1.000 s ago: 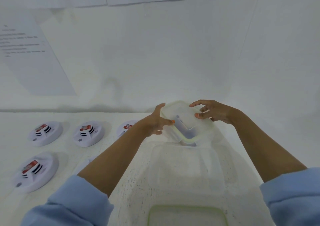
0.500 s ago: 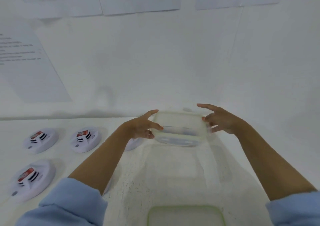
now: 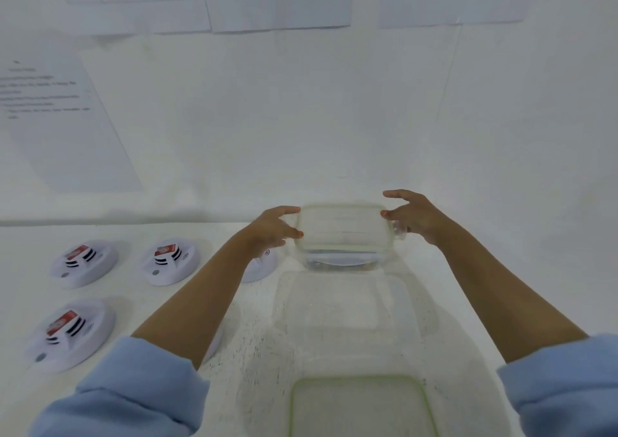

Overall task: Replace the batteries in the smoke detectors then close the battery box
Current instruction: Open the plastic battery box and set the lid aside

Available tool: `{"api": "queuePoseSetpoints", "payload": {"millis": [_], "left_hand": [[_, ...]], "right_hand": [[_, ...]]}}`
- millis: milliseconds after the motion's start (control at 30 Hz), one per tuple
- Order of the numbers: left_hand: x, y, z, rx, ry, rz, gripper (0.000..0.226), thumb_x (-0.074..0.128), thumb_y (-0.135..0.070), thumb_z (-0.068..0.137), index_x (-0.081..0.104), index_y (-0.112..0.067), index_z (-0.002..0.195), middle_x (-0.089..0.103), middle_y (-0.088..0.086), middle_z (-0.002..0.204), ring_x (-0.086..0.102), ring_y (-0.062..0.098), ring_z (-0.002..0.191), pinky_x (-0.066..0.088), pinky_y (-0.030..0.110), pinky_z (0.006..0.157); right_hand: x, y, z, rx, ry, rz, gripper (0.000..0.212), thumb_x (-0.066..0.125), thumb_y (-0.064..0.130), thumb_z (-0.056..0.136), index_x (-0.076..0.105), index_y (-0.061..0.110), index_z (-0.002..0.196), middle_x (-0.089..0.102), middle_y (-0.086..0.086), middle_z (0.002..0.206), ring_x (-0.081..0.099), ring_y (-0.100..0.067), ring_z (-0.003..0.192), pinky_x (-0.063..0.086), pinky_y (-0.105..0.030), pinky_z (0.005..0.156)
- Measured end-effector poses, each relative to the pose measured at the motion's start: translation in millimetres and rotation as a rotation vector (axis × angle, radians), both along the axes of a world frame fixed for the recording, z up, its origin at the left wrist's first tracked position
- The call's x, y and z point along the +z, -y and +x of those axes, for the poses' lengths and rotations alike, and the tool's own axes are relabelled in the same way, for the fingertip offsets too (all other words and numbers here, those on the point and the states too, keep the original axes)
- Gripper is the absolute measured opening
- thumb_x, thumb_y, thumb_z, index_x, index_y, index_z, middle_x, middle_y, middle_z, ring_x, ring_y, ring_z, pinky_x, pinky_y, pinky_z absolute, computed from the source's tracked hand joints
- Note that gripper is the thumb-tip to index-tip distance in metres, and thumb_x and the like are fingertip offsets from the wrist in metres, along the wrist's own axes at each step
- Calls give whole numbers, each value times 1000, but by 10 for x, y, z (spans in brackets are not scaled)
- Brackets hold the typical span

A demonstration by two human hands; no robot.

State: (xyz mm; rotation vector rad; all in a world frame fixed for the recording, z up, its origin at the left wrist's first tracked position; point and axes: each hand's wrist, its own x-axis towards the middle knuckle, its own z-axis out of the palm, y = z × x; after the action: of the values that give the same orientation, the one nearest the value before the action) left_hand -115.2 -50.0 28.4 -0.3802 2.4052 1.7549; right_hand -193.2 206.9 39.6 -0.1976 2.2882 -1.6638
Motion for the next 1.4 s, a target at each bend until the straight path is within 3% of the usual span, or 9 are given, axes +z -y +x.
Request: {"api": "queuePoseSetpoints", "payload": {"millis": [133,267,600,700,800,1033,1167,1267,1400], "left_hand": [[174,24,65,47,-227,161,41,56,10,84,54,-7,120,49,4,78,57,16,78,53,25,74],[398,-11,307,-47,-351,299,40,53,16,82,58,-18,103,56,8,89,59,18,78,55,25,70],[517,-198,1491,-188,-639,67,35,65,9,78,55,-22,92,71,6,87,66,12,82,50,20,72],[419,-302,1869,-146,-625,74,52,67,14,73,49,-27,98,65,8,83,61,8,67,51,18,67],[316,-406,2162,-198,-608,1,50,69,17,65,67,-29,83,66,-8,73,57,0,64,49,13,65],[71,-453,2374,-324,-373,-379,41,68,17,67,62,-23,66,63,-20,57,56,-7,60,46,9,70],[-187,-490,2413,-347,-411,-579,36,60,18,66,67,-17,75,68,0,80,60,6,80,45,27,82],[-354,-543,2442,-383,-393,-617,42,48,21,63,71,-8,82,68,5,101,60,18,100,39,24,88],[-464,-579,2451,-414,-255,-709,63,33,24,67,71,-15,100,47,1,136,35,15,130,19,20,102]], "right_hand": [[214,-70,137,35,5,-125,59,60,-13,76,46,9,130,58,-11,76,50,-19,62,44,-26,67],[418,-158,385,80,-66,-256,58,55,-18,77,50,15,124,63,-8,87,60,-11,65,49,-18,58],[453,-608,1345,317,-325,-296,61,58,-23,70,57,26,108,73,3,79,62,-10,72,51,-19,68],[317,-733,1722,360,-364,-218,50,62,-22,67,65,20,93,72,6,74,64,-6,72,52,-17,69],[183,-848,2048,387,-377,-163,42,64,-20,67,72,21,71,71,10,71,62,-3,70,49,-14,69],[-179,-913,2332,418,-356,16,31,68,-18,68,69,2,92,72,10,82,64,2,81,49,-17,83],[-483,-901,2403,448,-487,139,53,67,-18,69,74,33,81,69,15,97,60,6,94,46,-18,88],[-658,-909,2439,403,-556,304,51,57,-19,73,72,27,87,61,9,114,52,-5,109,40,-31,100],[-669,-922,2489,410,-477,481,60,37,-24,72,72,19,97,44,10,134,30,-3,125,20,-19,106]]}}
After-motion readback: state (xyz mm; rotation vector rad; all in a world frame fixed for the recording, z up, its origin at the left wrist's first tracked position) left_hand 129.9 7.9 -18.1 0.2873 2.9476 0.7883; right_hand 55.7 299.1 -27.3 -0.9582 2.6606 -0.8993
